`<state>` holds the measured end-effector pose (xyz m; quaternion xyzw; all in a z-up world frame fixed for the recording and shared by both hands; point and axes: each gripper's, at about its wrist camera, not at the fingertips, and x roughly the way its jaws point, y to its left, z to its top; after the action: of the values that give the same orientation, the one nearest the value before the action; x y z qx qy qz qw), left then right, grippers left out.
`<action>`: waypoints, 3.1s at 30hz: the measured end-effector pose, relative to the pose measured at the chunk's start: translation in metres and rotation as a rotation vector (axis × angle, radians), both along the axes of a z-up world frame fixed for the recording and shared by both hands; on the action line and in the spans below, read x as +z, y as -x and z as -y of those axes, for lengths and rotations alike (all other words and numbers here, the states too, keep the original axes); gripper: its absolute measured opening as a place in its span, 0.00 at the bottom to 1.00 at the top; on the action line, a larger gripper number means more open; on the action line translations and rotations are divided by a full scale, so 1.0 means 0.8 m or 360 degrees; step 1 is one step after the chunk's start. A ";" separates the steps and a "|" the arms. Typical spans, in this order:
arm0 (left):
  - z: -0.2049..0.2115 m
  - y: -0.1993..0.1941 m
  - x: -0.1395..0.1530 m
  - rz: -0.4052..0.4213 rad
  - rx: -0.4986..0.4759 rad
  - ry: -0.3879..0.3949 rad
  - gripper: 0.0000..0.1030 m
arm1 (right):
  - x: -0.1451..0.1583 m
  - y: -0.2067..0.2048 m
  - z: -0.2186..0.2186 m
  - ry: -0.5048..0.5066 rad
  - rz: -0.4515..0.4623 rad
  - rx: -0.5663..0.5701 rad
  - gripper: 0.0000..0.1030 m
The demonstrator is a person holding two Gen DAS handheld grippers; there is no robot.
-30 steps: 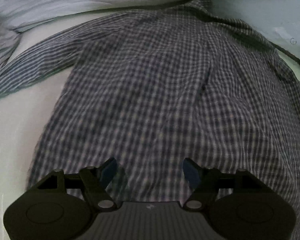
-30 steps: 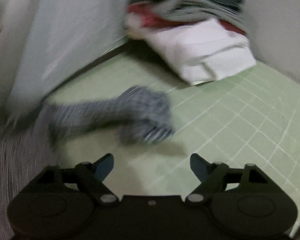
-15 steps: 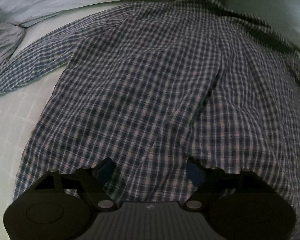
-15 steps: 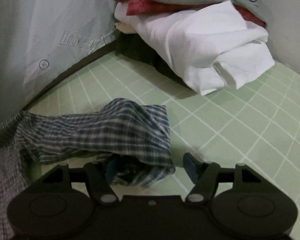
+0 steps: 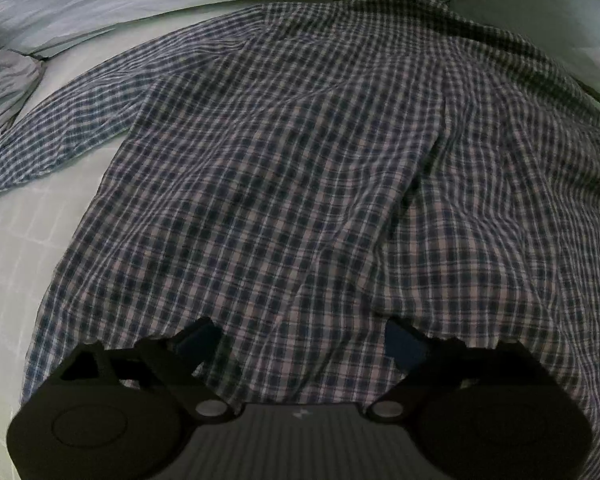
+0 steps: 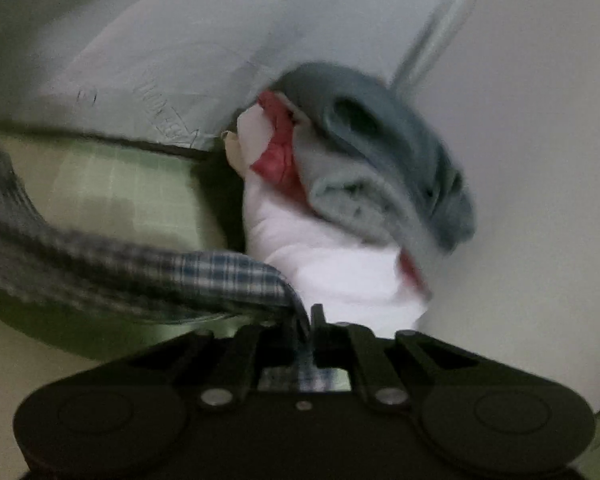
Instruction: Fold clothes
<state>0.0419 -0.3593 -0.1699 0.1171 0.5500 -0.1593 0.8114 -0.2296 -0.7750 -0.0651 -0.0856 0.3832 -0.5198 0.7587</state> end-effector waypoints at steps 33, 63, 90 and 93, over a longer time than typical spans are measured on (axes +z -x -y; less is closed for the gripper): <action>0.007 0.003 -0.009 0.0014 0.0013 0.0005 1.00 | -0.085 0.154 0.096 -0.0918 0.2065 -0.0900 0.65; 0.007 0.004 -0.016 0.0026 0.0009 0.0008 1.00 | -0.072 0.125 0.066 -0.0689 0.0880 -0.0870 0.60; 0.002 -0.028 -0.014 0.0017 0.0083 -0.0019 1.00 | -0.011 -0.141 0.039 -0.0755 0.0770 0.0267 0.94; -0.007 -0.052 -0.016 0.0033 0.0204 0.0011 1.00 | -0.015 -0.223 0.041 -0.0867 0.0731 0.0551 0.94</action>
<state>0.0833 -0.3536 -0.1823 0.0806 0.5474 -0.1077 0.8260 -0.0513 -0.8079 -0.0771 0.1741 0.3075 -0.2692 0.8959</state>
